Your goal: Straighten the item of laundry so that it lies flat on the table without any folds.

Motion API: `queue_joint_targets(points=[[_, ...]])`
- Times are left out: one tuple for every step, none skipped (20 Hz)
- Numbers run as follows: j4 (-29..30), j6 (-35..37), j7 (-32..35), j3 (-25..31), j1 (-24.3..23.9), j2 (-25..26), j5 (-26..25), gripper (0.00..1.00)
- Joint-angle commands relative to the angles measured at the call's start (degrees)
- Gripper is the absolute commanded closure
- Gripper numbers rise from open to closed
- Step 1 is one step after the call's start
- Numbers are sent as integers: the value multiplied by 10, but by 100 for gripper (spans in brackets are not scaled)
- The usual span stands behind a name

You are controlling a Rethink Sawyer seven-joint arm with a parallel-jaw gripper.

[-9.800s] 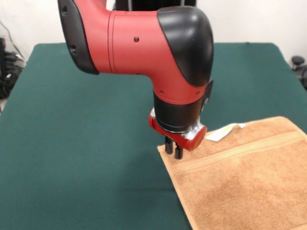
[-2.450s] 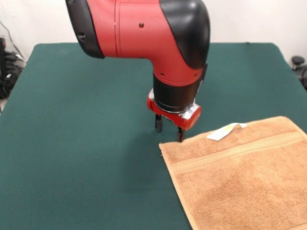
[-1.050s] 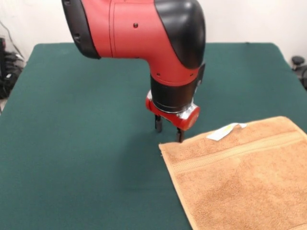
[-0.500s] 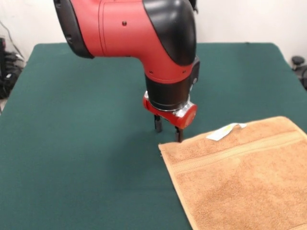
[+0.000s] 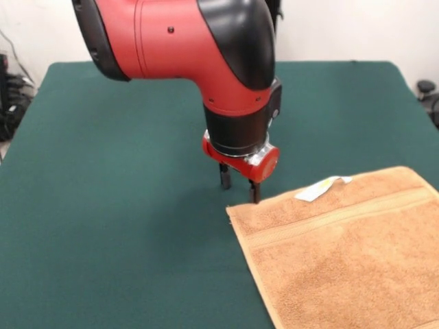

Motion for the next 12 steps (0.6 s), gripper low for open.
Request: queue_joint_targets(points=[[68,-1,-54,40,13,41,-10,0],[64,15,-55,40,15,37,-5,0],[61,26,-55,41,17,34,-1,0],[56,38,-55,42,19,31,3,0],[52,50,-56,43,21,29,6,0],[48,55,-56,44,23,28,8,0],[45,54,-52,44,25,30,10,0],[46,46,-51,49,23,33,13,0],[48,40,-46,50,24,35,15,0],[50,35,-41,52,25,35,17,0],[54,36,-33,49,28,31,19,0],[56,42,-31,49,31,25,21,0]])
